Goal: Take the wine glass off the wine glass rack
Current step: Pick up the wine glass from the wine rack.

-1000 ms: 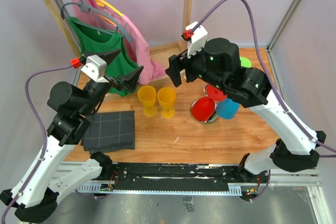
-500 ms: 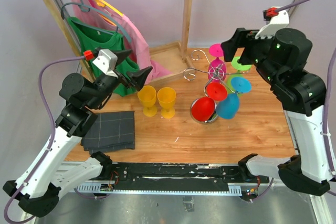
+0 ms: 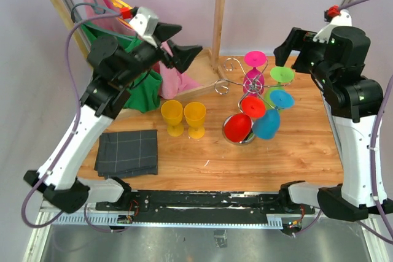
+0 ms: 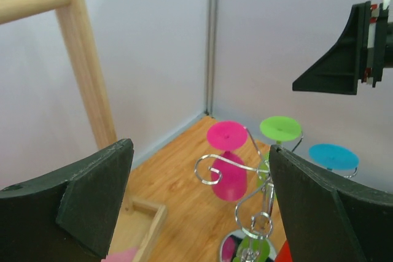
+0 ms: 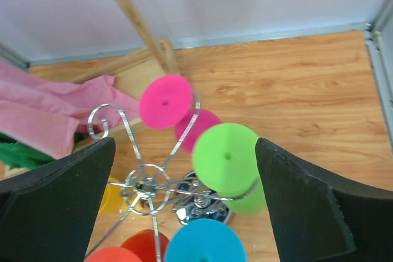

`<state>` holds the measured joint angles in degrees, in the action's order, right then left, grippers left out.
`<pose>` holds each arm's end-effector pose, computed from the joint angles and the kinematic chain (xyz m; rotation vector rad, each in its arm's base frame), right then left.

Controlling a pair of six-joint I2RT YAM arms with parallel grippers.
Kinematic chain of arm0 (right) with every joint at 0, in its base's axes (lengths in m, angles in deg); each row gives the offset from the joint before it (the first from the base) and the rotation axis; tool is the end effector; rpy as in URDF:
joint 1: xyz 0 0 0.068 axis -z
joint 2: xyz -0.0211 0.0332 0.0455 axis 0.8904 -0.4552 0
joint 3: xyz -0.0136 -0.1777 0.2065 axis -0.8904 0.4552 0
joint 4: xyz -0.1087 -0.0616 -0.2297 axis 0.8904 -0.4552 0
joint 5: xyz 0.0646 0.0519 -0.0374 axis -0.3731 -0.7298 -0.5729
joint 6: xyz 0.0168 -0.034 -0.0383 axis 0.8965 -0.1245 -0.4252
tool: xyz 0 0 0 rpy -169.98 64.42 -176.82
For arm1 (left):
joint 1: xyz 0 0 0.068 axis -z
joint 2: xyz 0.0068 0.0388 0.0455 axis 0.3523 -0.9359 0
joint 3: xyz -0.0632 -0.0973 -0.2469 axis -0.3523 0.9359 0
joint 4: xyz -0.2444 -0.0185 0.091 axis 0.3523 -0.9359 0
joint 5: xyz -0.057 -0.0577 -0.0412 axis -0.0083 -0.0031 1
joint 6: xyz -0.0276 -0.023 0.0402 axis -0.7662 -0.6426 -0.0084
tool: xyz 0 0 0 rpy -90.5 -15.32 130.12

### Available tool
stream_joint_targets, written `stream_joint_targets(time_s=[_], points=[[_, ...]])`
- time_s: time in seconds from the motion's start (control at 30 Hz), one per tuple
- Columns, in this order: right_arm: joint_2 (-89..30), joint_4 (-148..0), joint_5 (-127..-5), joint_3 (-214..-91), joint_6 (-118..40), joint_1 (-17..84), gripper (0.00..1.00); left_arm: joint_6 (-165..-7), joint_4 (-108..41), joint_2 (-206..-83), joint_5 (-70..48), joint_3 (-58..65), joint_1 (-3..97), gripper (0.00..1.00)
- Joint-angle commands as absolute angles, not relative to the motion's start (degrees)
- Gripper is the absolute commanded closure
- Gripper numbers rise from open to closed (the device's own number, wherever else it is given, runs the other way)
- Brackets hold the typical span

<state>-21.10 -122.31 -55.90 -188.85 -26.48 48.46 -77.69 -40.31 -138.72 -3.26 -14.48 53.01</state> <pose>0.1937 0.0481 0.5495 0.1137 1.7506 0.3910 0.1965 -0.1363 0.5338 0.5698 1.2096 -0.7092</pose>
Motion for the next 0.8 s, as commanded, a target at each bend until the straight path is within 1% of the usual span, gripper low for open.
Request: stream_joint_targets(time_s=[0.0, 0.13, 0.33, 0.6, 0.77], points=[[-17.18, -122.71, -56.92, -185.91, -26.05, 53.47, 0.01, -78.48, -44.99, -147.74, 6.76, -25.26, 53.24, 0.03], [-14.40, -122.22, -57.11, -181.60, -24.93, 53.81, 0.02, -81.37, -47.25, -155.54, 13.83, -33.55, 53.23, 0.04], [-10.37, -121.57, -57.25, -175.95, -23.19, 53.79, 0.01, -88.30, -45.56, -164.51, 22.85, -41.48, 53.24, 0.06], [-7.33, -122.54, -56.67, -172.99, -22.31, 53.85, 0.01, -97.92, -43.65, -175.75, 29.41, -54.20, 53.23, 0.07], [-6.03, -122.94, -55.96, -171.74, -22.03, 53.83, 0.01, -105.24, -38.69, -179.49, 30.55, -55.61, 53.32, 0.08]])
